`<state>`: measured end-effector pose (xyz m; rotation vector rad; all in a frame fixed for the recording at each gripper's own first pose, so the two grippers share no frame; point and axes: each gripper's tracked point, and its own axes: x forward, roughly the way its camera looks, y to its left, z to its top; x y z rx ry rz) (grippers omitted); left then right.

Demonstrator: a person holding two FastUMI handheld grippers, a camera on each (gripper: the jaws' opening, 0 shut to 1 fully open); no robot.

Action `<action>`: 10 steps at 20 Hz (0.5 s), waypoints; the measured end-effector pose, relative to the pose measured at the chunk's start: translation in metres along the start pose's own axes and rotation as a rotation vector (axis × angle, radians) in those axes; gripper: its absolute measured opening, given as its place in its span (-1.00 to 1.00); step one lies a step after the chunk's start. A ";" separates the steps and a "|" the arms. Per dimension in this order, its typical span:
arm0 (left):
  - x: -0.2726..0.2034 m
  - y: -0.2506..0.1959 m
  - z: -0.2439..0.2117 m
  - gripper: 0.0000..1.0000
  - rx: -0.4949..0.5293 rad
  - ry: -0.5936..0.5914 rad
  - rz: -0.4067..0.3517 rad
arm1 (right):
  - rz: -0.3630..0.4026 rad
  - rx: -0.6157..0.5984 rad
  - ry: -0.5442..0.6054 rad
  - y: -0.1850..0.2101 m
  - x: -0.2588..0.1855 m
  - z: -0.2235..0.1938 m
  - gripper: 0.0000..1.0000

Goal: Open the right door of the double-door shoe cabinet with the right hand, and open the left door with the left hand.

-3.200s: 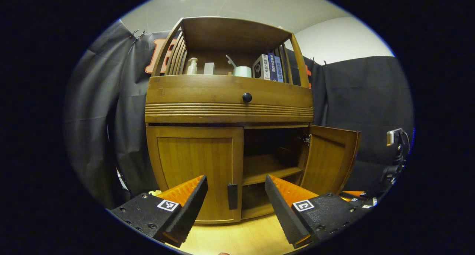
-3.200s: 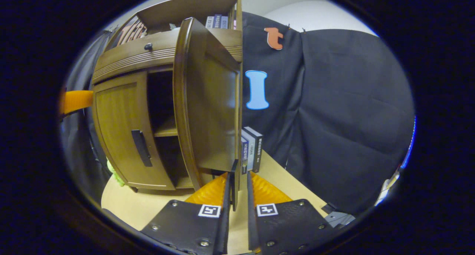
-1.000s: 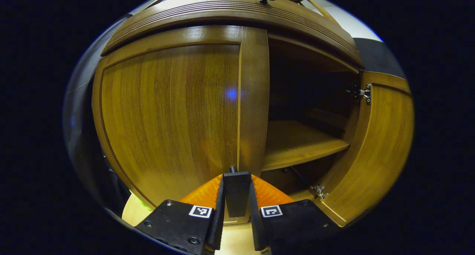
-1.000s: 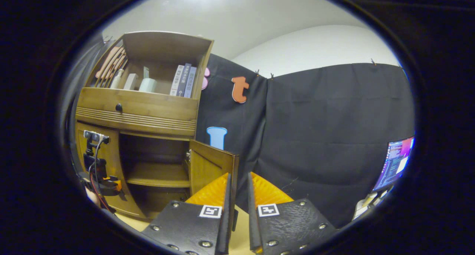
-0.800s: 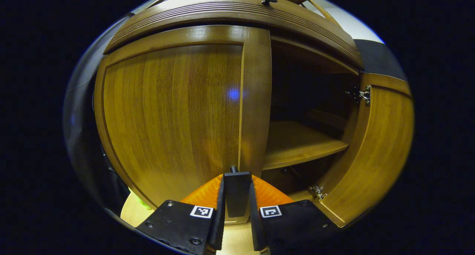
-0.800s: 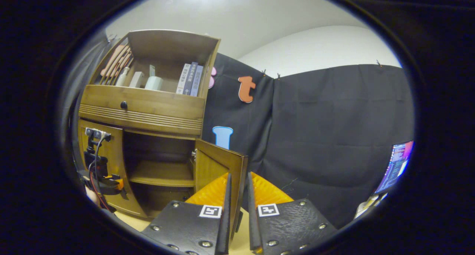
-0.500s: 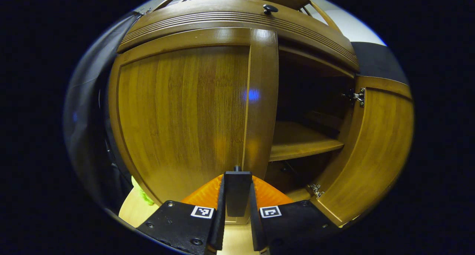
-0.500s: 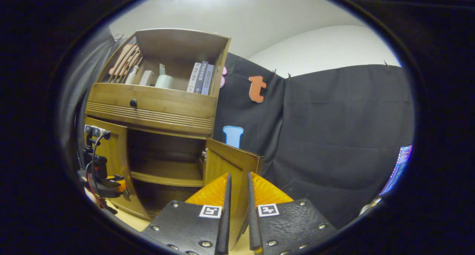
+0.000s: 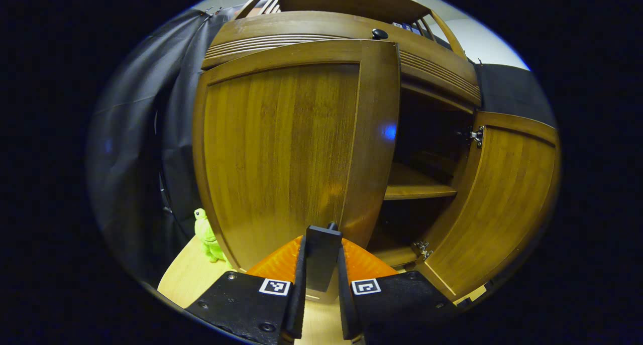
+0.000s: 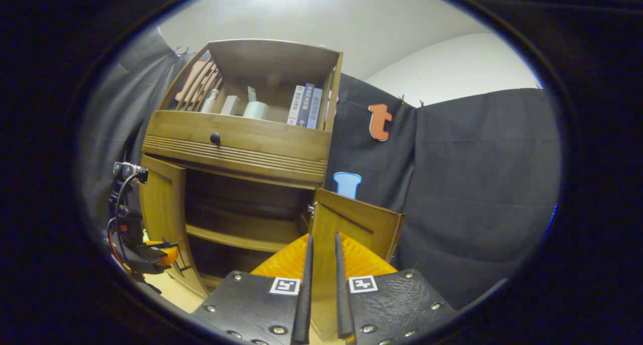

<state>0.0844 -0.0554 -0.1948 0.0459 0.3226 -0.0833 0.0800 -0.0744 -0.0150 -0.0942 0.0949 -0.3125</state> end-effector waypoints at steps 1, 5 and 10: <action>-0.002 0.002 0.000 -0.40 -0.003 0.000 0.007 | 0.016 0.000 -0.001 0.004 0.001 0.000 -0.58; -0.013 0.008 -0.003 -0.40 -0.020 0.001 0.027 | 0.084 0.013 0.003 0.027 0.004 -0.002 -0.58; -0.023 0.015 -0.004 -0.44 -0.042 -0.006 0.038 | 0.185 0.012 0.002 0.067 0.011 -0.002 -0.58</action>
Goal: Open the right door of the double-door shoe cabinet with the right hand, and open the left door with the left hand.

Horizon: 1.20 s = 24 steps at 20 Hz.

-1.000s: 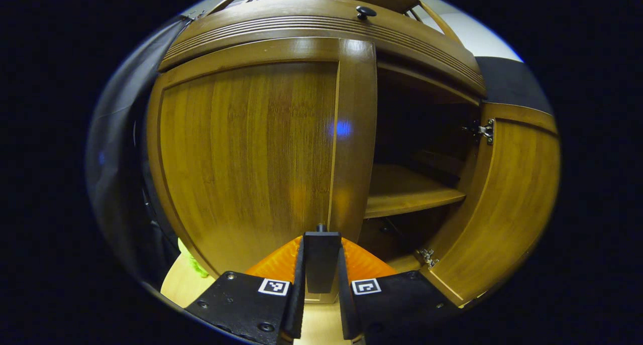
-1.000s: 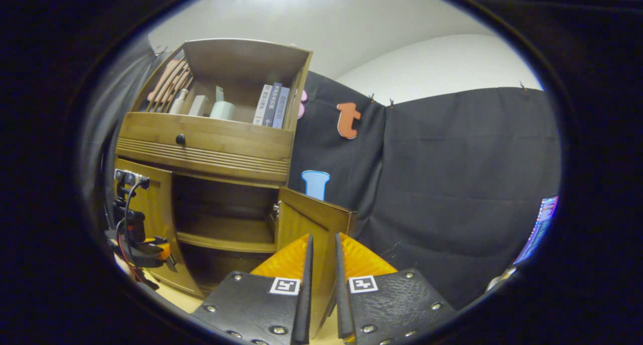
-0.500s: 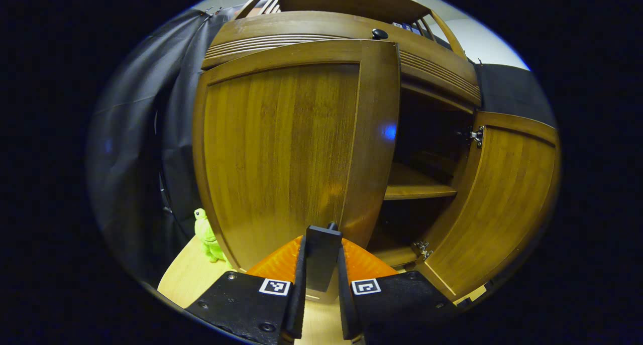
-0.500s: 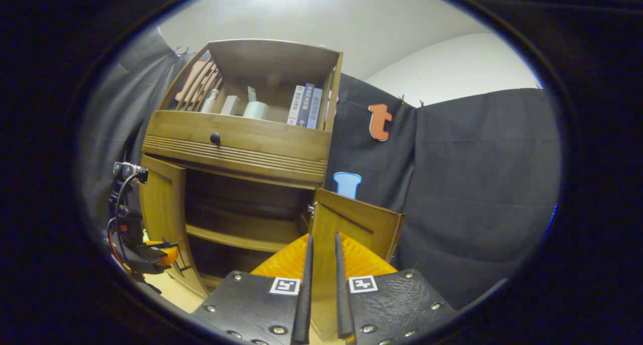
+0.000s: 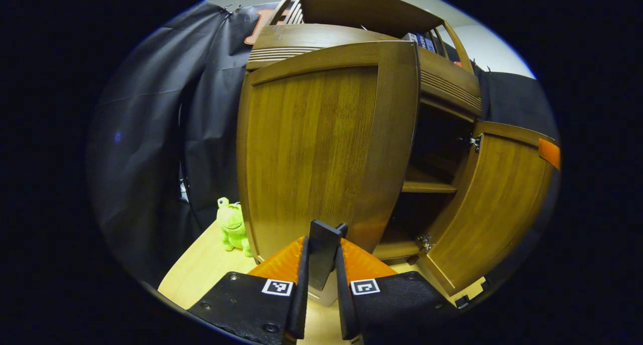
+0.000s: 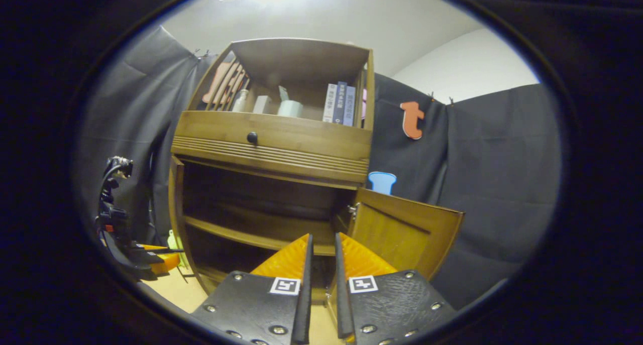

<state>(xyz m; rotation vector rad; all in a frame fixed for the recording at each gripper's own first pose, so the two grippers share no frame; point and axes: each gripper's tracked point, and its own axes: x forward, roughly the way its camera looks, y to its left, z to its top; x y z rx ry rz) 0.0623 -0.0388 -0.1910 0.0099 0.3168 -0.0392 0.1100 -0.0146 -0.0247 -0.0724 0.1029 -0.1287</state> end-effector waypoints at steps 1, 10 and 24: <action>-0.002 0.002 -0.001 -0.45 0.004 0.002 0.000 | 0.020 -0.002 -0.001 0.008 0.002 0.000 -0.58; -0.012 0.023 -0.005 -0.53 0.000 0.006 0.084 | 0.141 0.008 0.023 0.051 0.018 -0.013 -0.65; -0.046 0.100 -0.002 -0.64 0.012 -0.015 0.245 | 0.237 0.045 0.061 0.090 0.038 -0.030 -0.65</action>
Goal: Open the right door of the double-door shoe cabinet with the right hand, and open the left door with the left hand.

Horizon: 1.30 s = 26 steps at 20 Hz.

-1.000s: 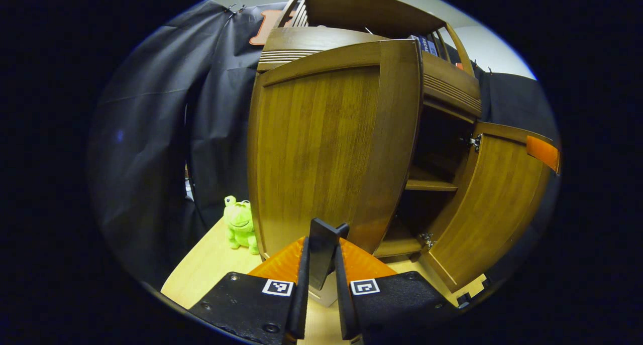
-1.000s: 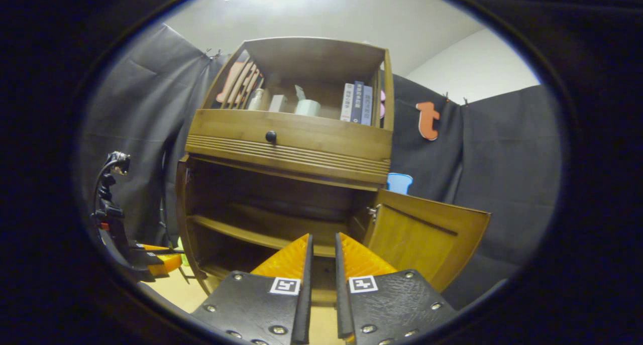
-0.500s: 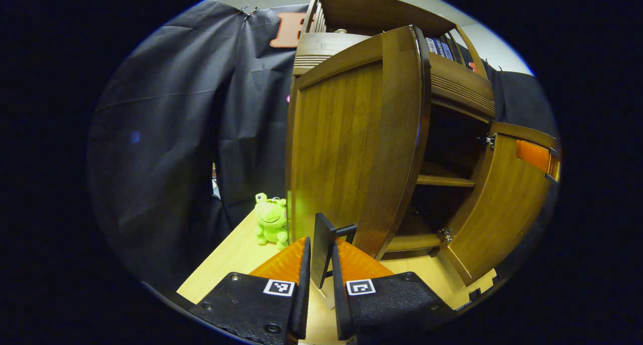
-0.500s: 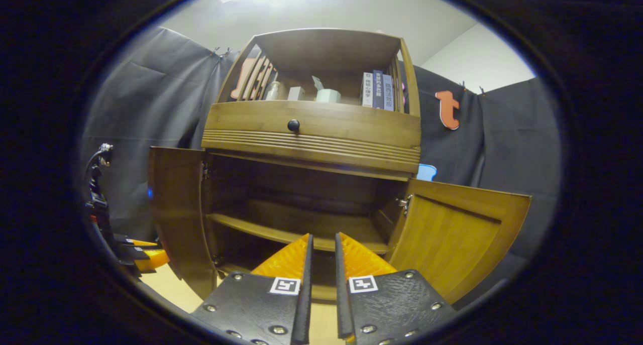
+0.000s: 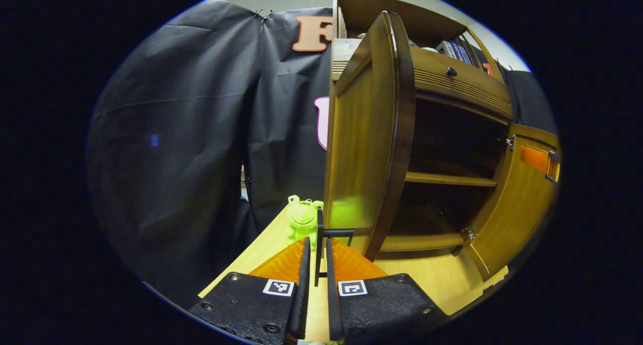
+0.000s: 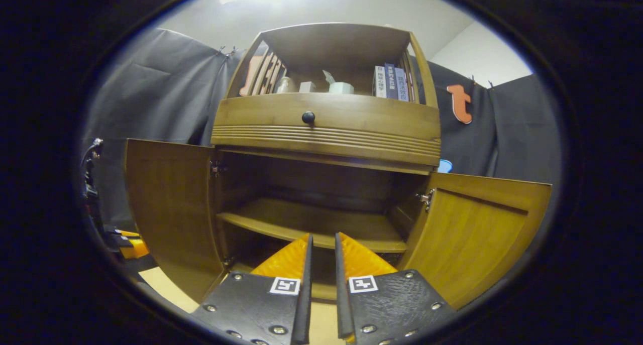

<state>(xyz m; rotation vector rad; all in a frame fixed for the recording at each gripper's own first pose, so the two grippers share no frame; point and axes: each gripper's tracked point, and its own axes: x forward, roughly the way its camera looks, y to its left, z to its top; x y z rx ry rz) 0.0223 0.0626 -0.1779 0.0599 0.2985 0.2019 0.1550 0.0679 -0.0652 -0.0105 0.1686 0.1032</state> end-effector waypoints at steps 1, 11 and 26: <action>0.001 0.005 -0.001 -0.64 -0.002 -0.001 0.007 | 0.003 0.000 0.002 0.001 0.002 -0.001 -0.58; -0.005 0.029 0.009 -0.64 0.001 -0.031 0.078 | 0.012 0.004 0.008 0.003 0.013 -0.004 -0.58; -0.041 0.058 0.065 -0.64 -0.001 -0.170 0.240 | 0.024 0.013 0.013 -0.005 0.009 -0.006 -0.58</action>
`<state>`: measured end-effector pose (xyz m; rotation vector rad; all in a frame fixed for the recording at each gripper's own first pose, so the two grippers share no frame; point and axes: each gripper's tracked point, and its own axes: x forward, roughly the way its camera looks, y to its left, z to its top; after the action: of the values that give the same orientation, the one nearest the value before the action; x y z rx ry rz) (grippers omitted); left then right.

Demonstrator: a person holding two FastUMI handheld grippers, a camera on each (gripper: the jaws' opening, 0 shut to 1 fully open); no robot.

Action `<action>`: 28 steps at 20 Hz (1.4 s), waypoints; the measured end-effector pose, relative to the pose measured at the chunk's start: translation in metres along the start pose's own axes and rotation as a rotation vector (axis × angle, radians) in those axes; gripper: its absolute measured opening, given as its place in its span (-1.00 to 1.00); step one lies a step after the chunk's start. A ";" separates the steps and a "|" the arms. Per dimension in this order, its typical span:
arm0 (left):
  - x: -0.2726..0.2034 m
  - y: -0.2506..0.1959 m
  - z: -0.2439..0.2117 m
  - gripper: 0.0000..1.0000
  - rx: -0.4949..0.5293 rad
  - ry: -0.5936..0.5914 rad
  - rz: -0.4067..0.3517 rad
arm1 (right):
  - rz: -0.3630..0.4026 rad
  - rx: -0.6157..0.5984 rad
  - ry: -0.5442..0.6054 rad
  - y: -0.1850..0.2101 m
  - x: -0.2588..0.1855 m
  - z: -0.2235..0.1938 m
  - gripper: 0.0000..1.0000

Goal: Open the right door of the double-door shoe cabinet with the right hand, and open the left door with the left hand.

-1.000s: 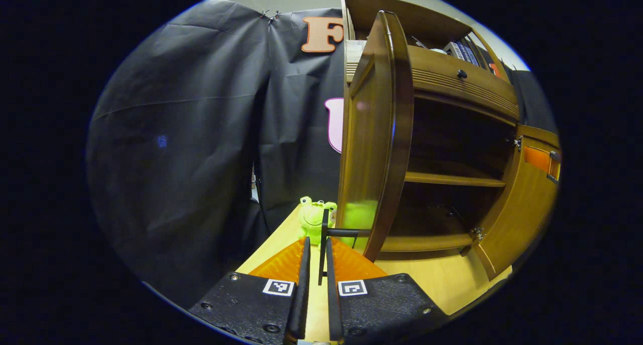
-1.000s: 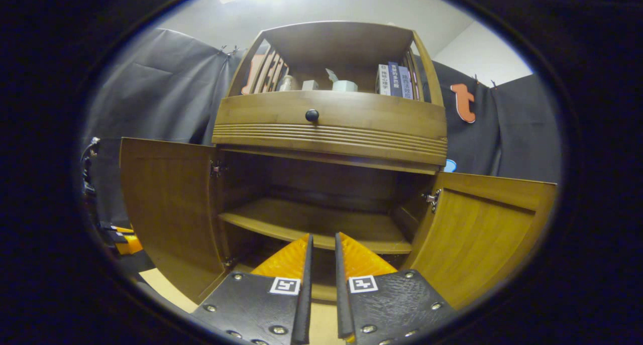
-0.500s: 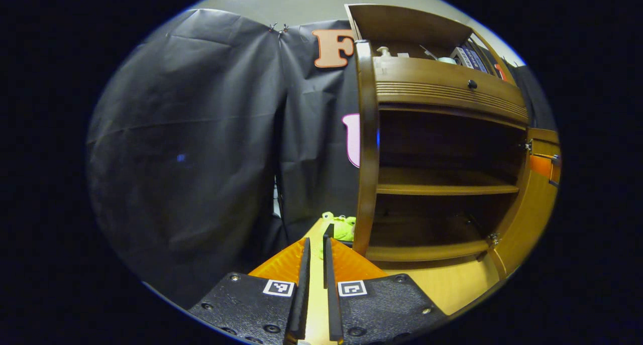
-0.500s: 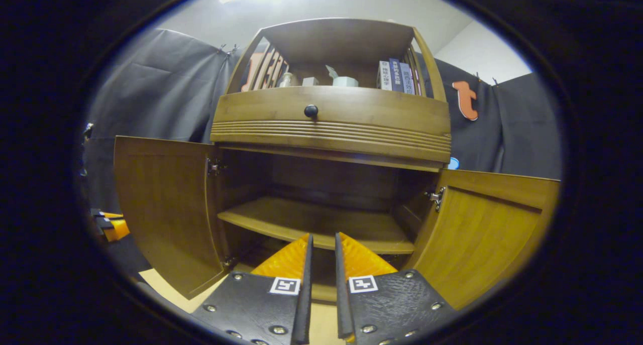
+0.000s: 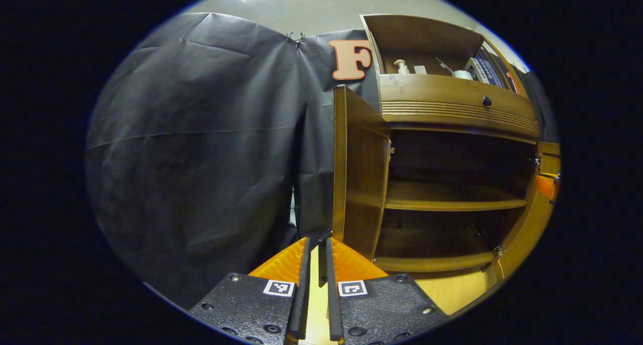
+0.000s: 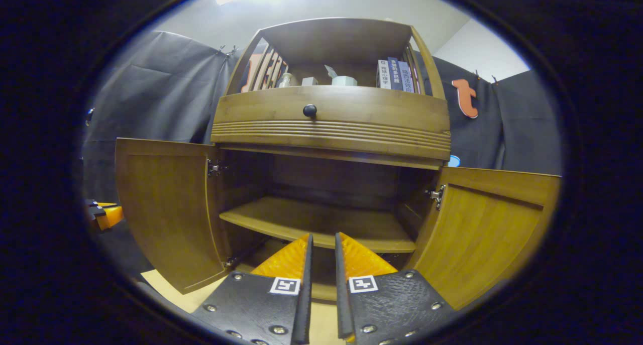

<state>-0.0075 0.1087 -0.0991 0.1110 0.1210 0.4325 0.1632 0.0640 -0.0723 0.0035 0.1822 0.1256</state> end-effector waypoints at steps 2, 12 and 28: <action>-0.005 -0.011 0.012 -0.80 -0.044 -0.024 -0.022 | -0.012 -0.005 0.002 -0.005 -0.003 0.000 -0.58; -0.009 -0.132 0.066 -0.64 -0.028 -0.125 -0.320 | -0.132 0.003 -0.047 -0.044 -0.035 0.025 -0.58; -0.029 -0.283 0.119 -0.64 -0.080 -0.165 -0.746 | -0.347 0.068 -0.196 -0.085 -0.099 0.078 -0.53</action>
<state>0.0996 -0.1687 -0.0163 0.0172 -0.0225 -0.3165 0.0911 -0.0322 0.0210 0.0519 -0.0100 -0.2271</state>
